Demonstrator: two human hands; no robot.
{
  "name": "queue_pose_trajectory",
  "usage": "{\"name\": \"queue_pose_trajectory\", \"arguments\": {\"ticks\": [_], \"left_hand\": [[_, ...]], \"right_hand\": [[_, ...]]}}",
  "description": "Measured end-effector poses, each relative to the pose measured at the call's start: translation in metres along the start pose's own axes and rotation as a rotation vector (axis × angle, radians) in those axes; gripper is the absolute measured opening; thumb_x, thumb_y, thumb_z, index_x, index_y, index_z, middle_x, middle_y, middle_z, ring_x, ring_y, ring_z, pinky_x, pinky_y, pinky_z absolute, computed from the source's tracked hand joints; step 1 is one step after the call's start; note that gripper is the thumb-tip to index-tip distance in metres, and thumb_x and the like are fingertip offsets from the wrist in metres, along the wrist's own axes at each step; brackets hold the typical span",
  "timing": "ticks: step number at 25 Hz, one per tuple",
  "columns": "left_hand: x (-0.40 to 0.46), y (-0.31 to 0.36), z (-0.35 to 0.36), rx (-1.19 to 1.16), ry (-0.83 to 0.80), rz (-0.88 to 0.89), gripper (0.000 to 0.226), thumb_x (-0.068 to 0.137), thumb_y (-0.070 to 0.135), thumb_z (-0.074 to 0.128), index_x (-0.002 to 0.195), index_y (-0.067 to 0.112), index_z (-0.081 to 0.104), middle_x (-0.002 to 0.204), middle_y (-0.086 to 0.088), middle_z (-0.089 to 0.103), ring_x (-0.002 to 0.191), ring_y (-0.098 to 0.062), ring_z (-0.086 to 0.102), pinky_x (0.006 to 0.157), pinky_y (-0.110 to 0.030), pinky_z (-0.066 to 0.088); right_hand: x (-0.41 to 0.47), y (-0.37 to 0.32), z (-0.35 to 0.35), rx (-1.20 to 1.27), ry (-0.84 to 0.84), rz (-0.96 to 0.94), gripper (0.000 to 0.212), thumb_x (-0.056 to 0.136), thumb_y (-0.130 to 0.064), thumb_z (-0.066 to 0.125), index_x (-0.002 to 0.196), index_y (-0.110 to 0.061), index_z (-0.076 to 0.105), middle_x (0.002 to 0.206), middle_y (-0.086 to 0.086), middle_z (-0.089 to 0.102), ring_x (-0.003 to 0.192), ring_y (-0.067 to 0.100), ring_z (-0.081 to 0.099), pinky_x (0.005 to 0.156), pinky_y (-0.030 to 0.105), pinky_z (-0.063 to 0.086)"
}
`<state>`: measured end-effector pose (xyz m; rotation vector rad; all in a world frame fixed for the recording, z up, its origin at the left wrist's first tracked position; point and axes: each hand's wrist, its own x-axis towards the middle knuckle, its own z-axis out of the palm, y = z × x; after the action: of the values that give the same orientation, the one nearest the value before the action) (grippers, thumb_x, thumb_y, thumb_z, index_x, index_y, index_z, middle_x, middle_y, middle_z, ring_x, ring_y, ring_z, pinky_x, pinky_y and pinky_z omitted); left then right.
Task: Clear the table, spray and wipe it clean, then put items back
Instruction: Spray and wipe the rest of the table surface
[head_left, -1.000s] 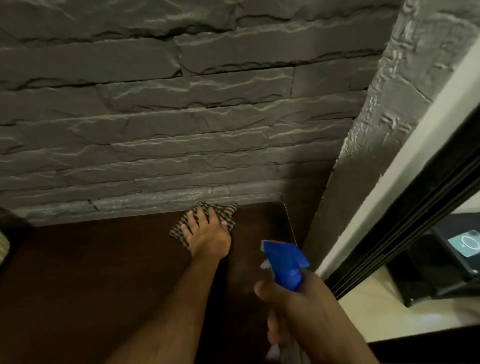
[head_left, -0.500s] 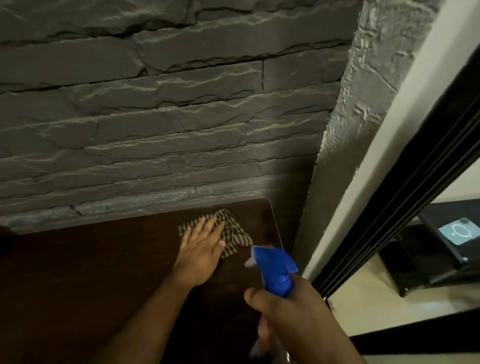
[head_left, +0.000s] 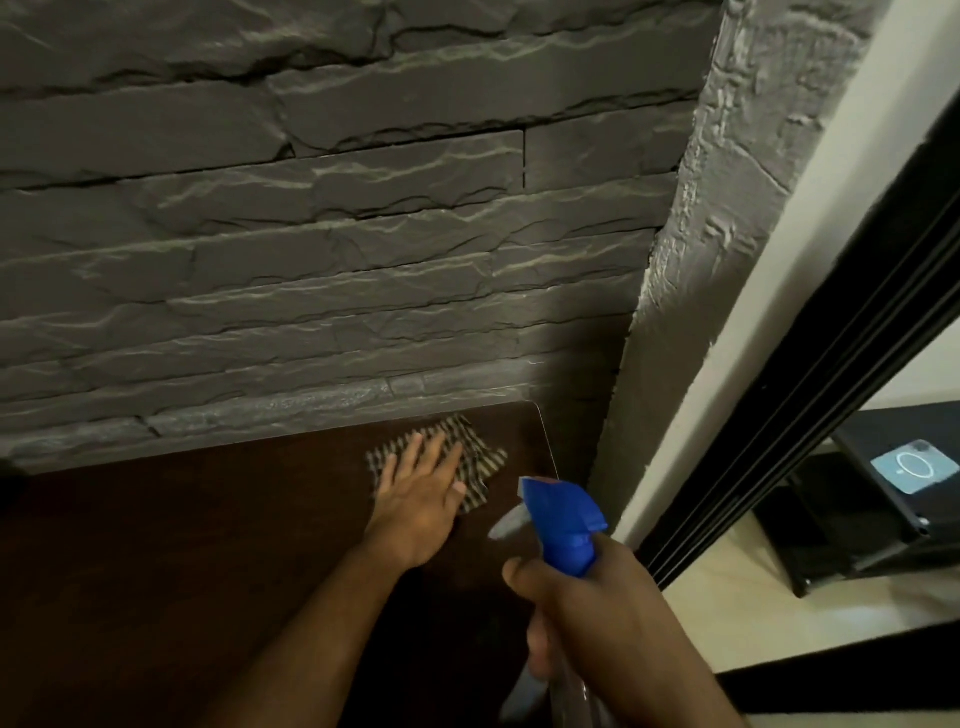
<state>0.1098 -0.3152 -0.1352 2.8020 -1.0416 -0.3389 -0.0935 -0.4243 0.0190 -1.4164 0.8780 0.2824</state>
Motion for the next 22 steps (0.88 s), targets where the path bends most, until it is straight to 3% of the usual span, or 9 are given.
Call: {"name": "queue_pose_trajectory", "arguments": {"ticks": [2,4,6,9,11,14,18,22], "left_hand": [[-0.019,-0.001,0.011,-0.014,-0.029,0.107,0.055,0.098,0.054,0.010,0.152,0.043,0.003,0.162,0.017,-0.006,0.143,-0.001,-0.024,0.116,-0.033,-0.016],[0.010,0.001,0.000,-0.033,-0.004,0.041,0.054,0.102,0.048,0.016,0.153,0.038,0.005,0.163,0.013,-0.005,0.145,-0.005,-0.020,0.117,-0.034,-0.014],[0.033,0.023,-0.010,-0.016,-0.031,-0.002,0.055,0.103,0.043,0.018,0.155,0.032,0.006,0.163,0.008,-0.007,0.148,-0.013,-0.016,0.119,-0.039,-0.012],[0.005,0.024,0.015,-0.013,0.009,0.212,0.060,0.094,0.050,0.005,0.153,0.037,0.007,0.162,0.015,-0.004,0.145,-0.005,-0.021,0.115,-0.035,-0.016],[0.005,0.017,0.017,-0.028,-0.030,0.168,0.059,0.095,0.054,0.006,0.153,0.038,0.004,0.162,0.014,-0.007,0.143,-0.003,-0.024,0.114,-0.034,-0.017],[0.048,0.041,-0.003,-0.034,-0.054,0.030,0.056,0.102,0.046,0.021,0.154,0.032,0.005,0.163,0.006,-0.009,0.147,-0.015,-0.019,0.115,-0.039,-0.014],[0.023,0.019,0.014,-0.007,0.018,0.183,0.058,0.098,0.051,0.015,0.153,0.037,0.007,0.163,0.012,-0.003,0.146,-0.005,-0.016,0.114,-0.034,-0.015],[0.017,-0.015,0.005,0.013,0.124,-0.185,0.057,0.101,0.048,0.021,0.154,0.031,0.015,0.164,0.005,0.007,0.150,-0.016,-0.003,0.119,-0.042,0.001]], "right_hand": [[0.003,0.000,0.001,-0.023,0.001,0.028,0.023,0.082,-0.028,0.073,0.095,-0.022,0.055,0.058,0.002,0.067,0.052,0.014,0.064,0.067,0.034,0.058],[0.004,-0.002,0.004,-0.044,-0.009,0.034,0.024,0.081,-0.028,0.073,0.095,-0.025,0.054,0.068,0.004,0.068,0.057,0.015,0.065,0.078,0.038,0.059],[0.005,-0.002,0.007,-0.029,-0.019,0.016,0.025,0.082,-0.028,0.073,0.097,-0.026,0.053,0.070,0.004,0.068,0.058,0.016,0.064,0.080,0.040,0.058],[0.010,-0.001,0.009,0.002,-0.046,0.046,0.029,0.081,-0.025,0.074,0.101,-0.024,0.053,0.062,0.004,0.068,0.055,0.018,0.063,0.077,0.040,0.058],[0.009,0.001,0.007,0.018,-0.055,0.075,0.035,0.081,-0.025,0.074,0.108,-0.022,0.053,0.059,0.004,0.068,0.052,0.017,0.062,0.071,0.035,0.058],[0.008,-0.001,0.008,0.010,-0.018,0.046,0.035,0.081,-0.025,0.074,0.109,-0.022,0.053,0.063,0.004,0.068,0.053,0.016,0.063,0.066,0.032,0.056],[0.010,0.006,0.006,0.025,0.047,0.011,0.029,0.079,-0.027,0.075,0.099,-0.022,0.055,0.064,0.000,0.069,0.053,0.012,0.065,0.062,0.027,0.053],[0.005,0.015,0.000,0.045,0.106,-0.003,0.025,0.076,-0.025,0.078,0.092,-0.026,0.058,0.054,-0.004,0.069,0.052,0.008,0.066,0.061,0.024,0.050]]}}
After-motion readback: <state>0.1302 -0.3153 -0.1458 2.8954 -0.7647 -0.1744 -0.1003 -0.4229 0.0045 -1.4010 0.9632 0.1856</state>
